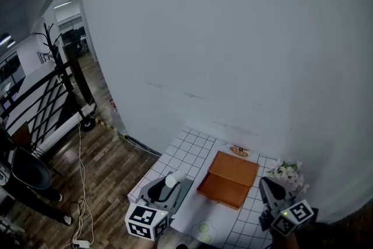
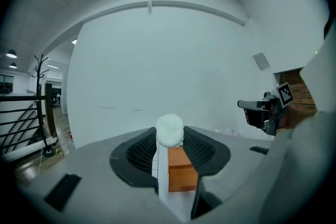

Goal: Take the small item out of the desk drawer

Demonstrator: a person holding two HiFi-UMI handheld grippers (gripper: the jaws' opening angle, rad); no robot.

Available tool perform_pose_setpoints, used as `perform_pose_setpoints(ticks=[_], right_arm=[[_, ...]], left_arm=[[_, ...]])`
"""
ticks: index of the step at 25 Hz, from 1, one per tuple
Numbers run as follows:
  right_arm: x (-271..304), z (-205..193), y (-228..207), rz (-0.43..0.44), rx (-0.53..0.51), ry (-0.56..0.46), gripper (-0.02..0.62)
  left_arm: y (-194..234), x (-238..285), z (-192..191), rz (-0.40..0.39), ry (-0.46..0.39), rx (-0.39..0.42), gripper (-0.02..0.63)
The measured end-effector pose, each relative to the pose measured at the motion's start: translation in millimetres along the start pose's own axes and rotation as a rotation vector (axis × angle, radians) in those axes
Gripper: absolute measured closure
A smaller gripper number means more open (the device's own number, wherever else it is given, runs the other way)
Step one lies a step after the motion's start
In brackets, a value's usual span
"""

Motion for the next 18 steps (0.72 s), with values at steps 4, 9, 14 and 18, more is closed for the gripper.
perform_pose_setpoints(ticks=[4,9,14,18], right_arm=[[4,0,10,0.030,-0.008,-0.010,0.592],[7,1,11,0.031,-0.018,-0.010,0.592],[12,0,18,0.061,0.004,-0.013,0.592],[17,0,20,0.078,0.005,-0.015,0.592]], left_arm=[[-3,1,-5,-0.011,0.006,-0.003,0.453],[-2,5,-5,0.001,0.017,0.013,0.453],[-2,7,-12,0.001,0.035,0.016,0.453],[-1,7,-16,0.008,0.049,0.015,0.453]])
Point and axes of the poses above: the fingertips, and each gripper's own axes: x forward along the fingers, y to its left, z out of its top, the point moved 2 cm from there along -x, backward along the fingers, and after that the axes turned 2 degrees about y, right-handed, at the moved point
